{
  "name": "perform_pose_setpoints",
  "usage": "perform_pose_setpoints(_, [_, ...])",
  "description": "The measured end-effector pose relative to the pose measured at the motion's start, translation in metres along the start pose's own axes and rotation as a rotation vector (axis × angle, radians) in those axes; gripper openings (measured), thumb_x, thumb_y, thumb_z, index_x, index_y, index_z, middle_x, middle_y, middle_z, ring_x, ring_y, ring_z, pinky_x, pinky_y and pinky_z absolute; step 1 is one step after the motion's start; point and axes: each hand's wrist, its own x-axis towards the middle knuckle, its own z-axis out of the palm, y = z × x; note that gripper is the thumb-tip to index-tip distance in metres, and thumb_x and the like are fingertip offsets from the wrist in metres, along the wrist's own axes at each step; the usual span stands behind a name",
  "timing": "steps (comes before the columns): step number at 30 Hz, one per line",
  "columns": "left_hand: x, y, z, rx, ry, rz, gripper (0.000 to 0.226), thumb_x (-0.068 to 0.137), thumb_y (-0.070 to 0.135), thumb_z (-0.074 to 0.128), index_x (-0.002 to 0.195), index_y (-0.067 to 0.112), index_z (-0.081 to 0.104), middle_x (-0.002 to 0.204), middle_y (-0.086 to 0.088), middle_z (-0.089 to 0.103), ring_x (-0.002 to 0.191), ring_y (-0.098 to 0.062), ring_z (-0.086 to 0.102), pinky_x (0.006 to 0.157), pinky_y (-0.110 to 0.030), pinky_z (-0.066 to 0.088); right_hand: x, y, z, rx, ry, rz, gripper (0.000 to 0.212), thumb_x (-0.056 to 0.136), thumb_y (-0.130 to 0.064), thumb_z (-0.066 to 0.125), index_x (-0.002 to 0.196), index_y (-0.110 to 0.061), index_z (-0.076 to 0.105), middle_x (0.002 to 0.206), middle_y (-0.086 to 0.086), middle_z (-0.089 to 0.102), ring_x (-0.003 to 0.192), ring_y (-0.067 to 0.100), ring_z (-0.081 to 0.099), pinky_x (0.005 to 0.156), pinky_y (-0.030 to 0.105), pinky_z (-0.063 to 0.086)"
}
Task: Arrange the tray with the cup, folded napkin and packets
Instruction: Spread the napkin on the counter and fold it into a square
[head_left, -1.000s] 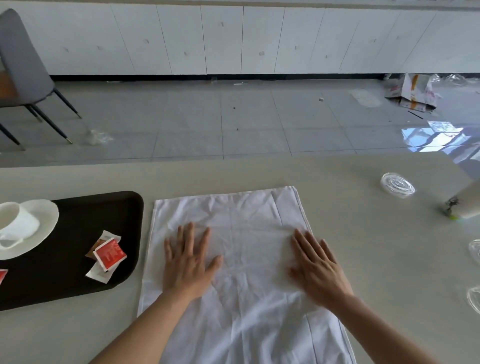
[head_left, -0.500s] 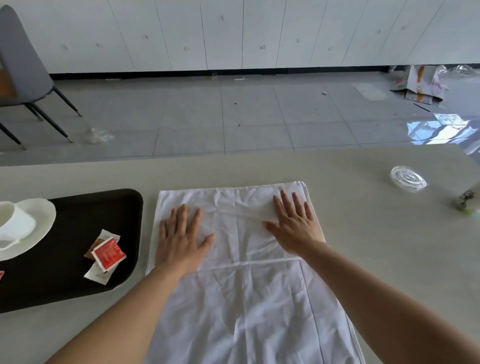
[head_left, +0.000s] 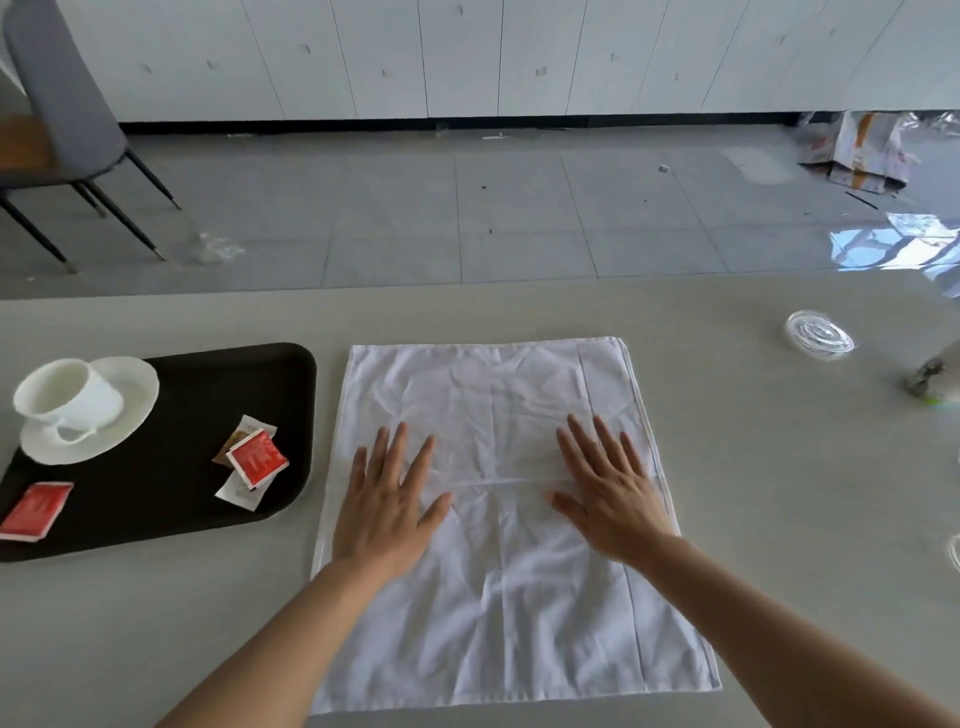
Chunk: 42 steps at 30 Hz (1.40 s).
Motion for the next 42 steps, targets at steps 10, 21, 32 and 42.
perform_pose_setpoints(10, [-0.027, 0.004, -0.003, -0.039, -0.097, -0.069, 0.076, 0.09, 0.07, 0.012, 0.152, 0.031, -0.008, 0.161, -0.004, -0.016, 0.149, -0.024, -0.015, 0.121, -0.045, -0.004, -0.028, -0.008, -0.003, 0.096, 0.004, 0.059, 0.081, 0.091, -0.074, 0.009, 0.157, -0.026, 0.006, 0.165, -0.009, -0.004, 0.152, 0.017, -0.01, 0.124, 0.041, -0.001])
perform_pose_setpoints(21, [-0.167, -0.031, -0.037, -0.232, -0.024, 0.085, 0.047, 0.066, 0.035, 0.074, 0.11, 0.027, 0.062, 0.124, 0.002, 0.053, 0.116, -0.016, 0.049, 0.079, -0.03, 0.054, -0.16, 0.009, -0.003, 0.157, 0.219, 0.075, 0.038, 0.088, -0.051, 0.063, 0.116, -0.025, 0.067, 0.125, -0.002, 0.059, 0.113, 0.026, 0.053, 0.09, 0.042, 0.05])
perform_pose_setpoints(32, [-0.199, -0.048, -0.036, -0.06, 0.014, 0.188, 0.022, 0.078, 0.024, 0.046, 0.088, 0.025, 0.065, 0.102, 0.005, 0.06, 0.086, -0.013, 0.064, 0.047, -0.024, 0.045, -0.199, 0.032, -0.016, 0.185, 0.092, 0.033, 0.038, 0.069, -0.042, 0.086, 0.102, -0.028, 0.074, 0.104, -0.012, 0.063, 0.093, 0.014, 0.06, 0.073, 0.028, 0.053])
perform_pose_setpoints(42, [-0.195, -0.038, -0.047, -0.125, 0.042, 0.004, 0.031, 0.086, 0.032, 0.037, 0.081, 0.019, 0.065, 0.08, 0.006, 0.067, 0.065, -0.023, 0.064, 0.049, -0.031, 0.047, -0.204, 0.041, -0.016, 0.148, 0.188, -0.048, 0.006, 0.091, -0.029, 0.067, 0.085, -0.027, 0.068, 0.109, -0.015, 0.066, 0.095, 0.013, 0.063, 0.063, 0.02, 0.045])
